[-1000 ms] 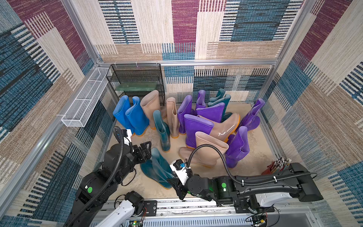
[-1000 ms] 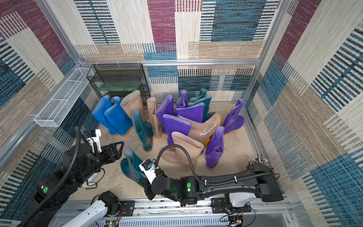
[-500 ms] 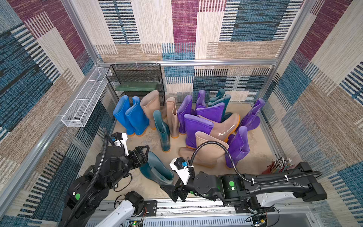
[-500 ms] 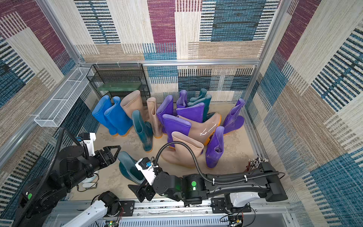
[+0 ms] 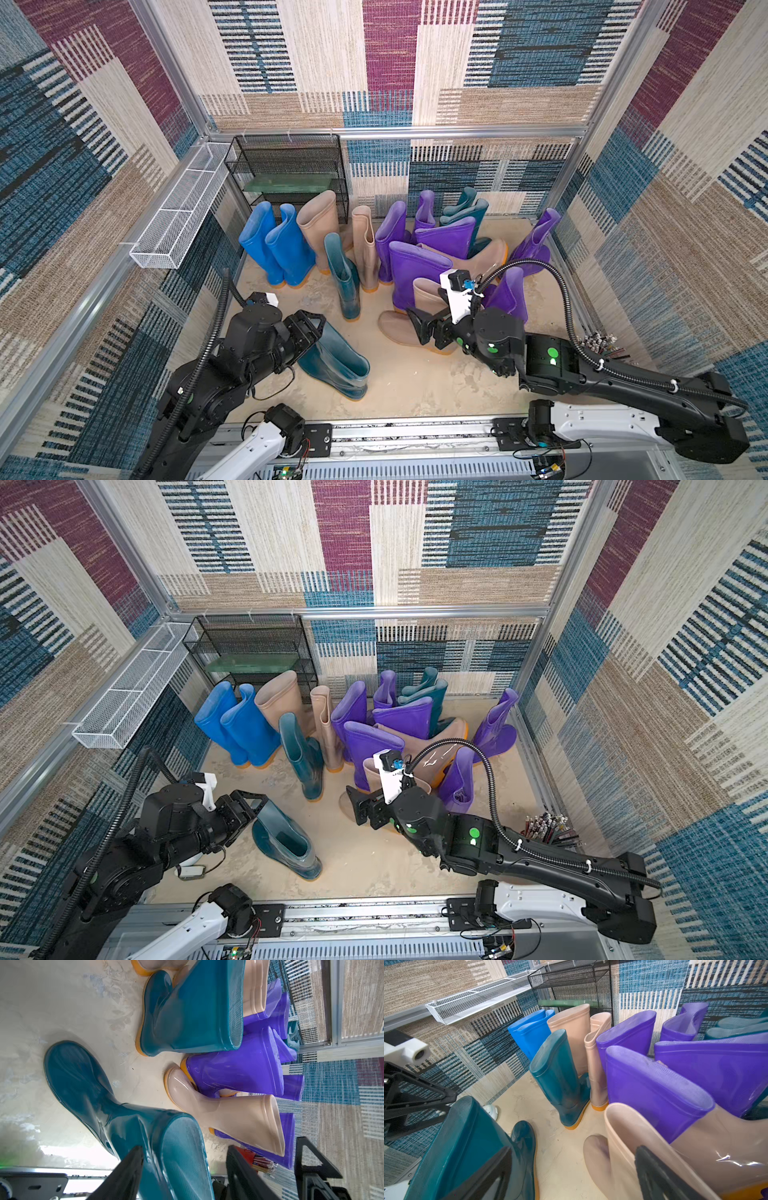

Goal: Match and arrange rain boots in pairs
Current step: Move the rain boot to the center of the board.

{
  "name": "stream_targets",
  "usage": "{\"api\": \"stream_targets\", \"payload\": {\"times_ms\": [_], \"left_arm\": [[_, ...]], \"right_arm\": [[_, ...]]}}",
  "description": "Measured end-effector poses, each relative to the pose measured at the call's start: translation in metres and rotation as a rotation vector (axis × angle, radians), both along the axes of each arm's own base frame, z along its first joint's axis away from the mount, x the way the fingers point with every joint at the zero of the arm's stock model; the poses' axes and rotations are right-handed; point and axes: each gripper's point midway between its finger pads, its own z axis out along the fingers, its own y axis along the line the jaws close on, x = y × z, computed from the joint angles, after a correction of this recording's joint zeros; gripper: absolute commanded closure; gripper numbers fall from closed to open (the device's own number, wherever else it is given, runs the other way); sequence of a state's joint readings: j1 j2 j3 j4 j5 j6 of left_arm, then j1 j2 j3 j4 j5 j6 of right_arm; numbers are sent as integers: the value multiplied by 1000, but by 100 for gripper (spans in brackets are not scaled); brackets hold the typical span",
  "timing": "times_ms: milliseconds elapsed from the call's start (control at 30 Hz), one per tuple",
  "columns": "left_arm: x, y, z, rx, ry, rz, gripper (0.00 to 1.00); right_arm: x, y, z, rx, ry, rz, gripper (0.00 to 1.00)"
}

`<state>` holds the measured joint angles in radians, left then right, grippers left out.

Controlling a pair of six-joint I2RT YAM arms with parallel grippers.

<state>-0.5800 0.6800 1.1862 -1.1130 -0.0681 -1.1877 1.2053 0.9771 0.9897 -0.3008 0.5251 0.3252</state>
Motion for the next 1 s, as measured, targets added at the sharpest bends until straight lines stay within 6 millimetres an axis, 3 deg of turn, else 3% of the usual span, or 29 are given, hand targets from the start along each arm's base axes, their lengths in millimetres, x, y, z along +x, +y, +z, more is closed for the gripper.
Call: {"api": "stream_targets", "payload": {"times_ms": [133,333,433,533,667,767,1000], "left_arm": [[2,-12,-9,-36,78,14,25],[8,-40,-22,-11,187,9,23],[10,-40,-20,-7,183,40,35],[9,-31,-26,4,180,83,58],[4,-21,-40,30,186,107,78],[1,-14,-47,39,182,120,100],[0,9,-29,138,48,86,100]], "right_arm": [[4,-1,-12,-23,11,9,5],[8,-5,-25,-35,24,7,5],[5,-7,-20,-17,20,17,5],[3,-13,-18,-1,13,15,5],[1,-19,-21,5,13,18,5],[0,-20,-23,6,18,21,5],[0,-14,-22,15,19,39,4]]}}
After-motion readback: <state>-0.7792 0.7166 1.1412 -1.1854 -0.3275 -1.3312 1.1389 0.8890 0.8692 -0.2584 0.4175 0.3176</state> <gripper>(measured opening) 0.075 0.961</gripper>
